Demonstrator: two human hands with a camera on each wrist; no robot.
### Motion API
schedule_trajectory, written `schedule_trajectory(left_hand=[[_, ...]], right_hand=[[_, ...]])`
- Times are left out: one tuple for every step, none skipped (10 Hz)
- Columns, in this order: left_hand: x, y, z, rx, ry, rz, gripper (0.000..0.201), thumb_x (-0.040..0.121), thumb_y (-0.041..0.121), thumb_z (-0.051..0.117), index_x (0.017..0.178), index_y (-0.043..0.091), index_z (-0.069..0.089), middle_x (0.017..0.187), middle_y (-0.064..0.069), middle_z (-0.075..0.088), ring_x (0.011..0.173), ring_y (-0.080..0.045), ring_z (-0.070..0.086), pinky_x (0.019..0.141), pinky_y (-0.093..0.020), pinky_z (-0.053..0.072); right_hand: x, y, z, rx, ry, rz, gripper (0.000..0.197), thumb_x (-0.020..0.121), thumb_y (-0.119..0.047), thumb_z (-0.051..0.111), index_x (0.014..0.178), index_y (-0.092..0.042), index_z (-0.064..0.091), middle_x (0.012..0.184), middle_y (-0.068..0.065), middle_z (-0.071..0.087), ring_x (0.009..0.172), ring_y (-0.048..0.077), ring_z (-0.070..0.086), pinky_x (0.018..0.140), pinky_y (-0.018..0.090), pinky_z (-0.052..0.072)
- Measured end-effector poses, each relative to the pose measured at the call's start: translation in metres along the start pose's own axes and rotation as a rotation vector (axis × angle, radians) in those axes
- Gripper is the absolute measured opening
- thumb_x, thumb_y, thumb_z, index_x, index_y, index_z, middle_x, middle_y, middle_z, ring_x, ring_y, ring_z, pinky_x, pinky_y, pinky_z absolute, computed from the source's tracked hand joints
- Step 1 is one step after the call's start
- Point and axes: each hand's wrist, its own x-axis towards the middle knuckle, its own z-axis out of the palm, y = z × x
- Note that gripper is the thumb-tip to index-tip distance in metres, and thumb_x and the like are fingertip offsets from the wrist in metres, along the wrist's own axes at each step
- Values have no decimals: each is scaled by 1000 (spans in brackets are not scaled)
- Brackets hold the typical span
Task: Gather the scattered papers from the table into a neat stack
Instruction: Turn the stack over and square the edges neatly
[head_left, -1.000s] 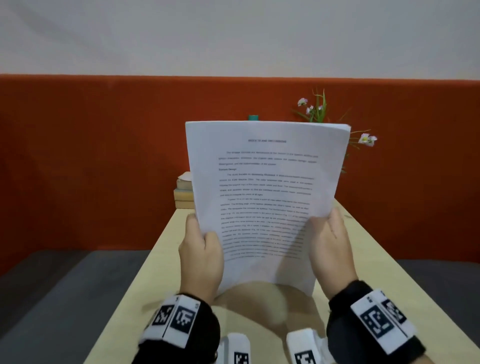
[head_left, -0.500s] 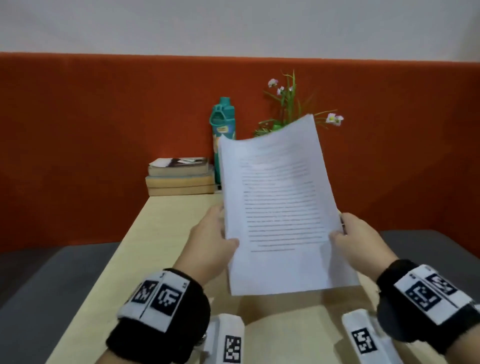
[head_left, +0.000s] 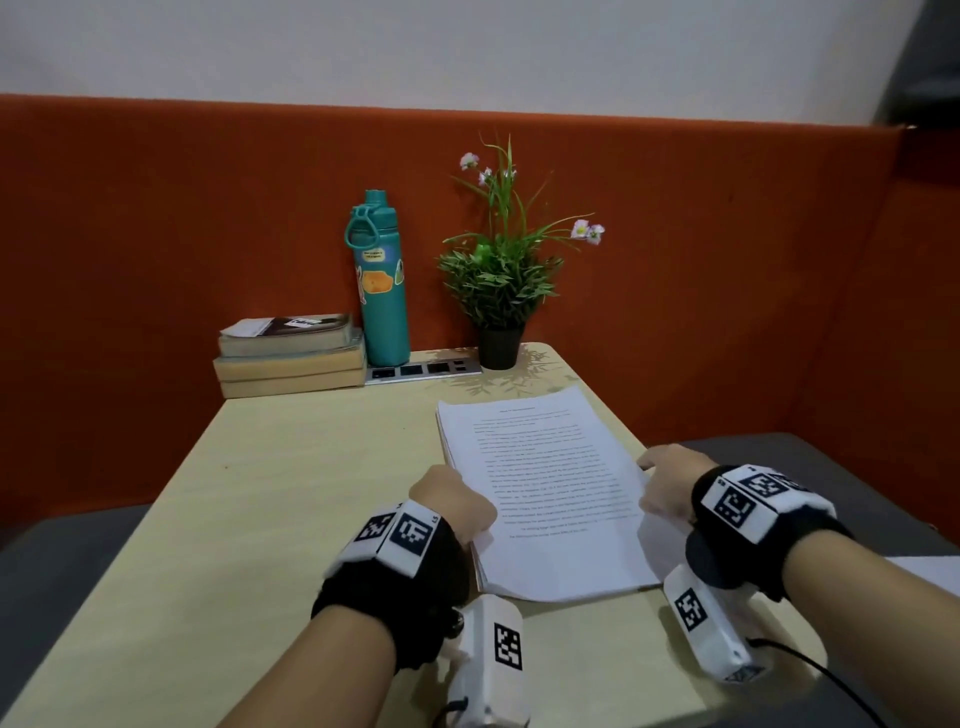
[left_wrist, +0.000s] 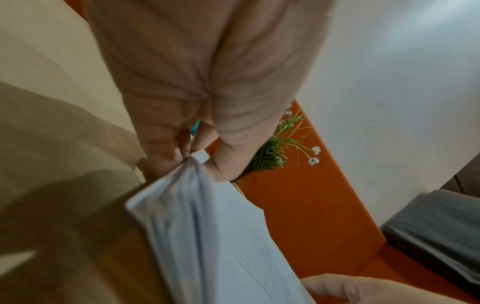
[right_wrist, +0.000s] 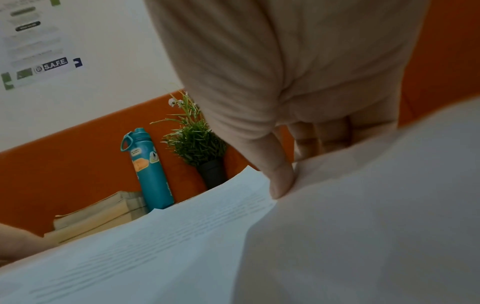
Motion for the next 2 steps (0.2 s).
schedule_trajectory(left_hand=[[-6,1,1,90,5,-28,6,78,3,56,77,6,51,82,-10,60,83,-29,63,69,-29,48],[-15,0,-5,174,37,-19,18,83,14,53,98,3,58,109,-15,61,97,-31,63,79,-32,50]], right_hand=[[9,3,2,5,-41,-10,11,88,-16,54,99,-13,53,109,7,60,90,22,52,75,24,46],[7,12,-3,71,-45,8,29,90,-30,53,110,-10,60,110,8,65,87,23,54,63,22,42]])
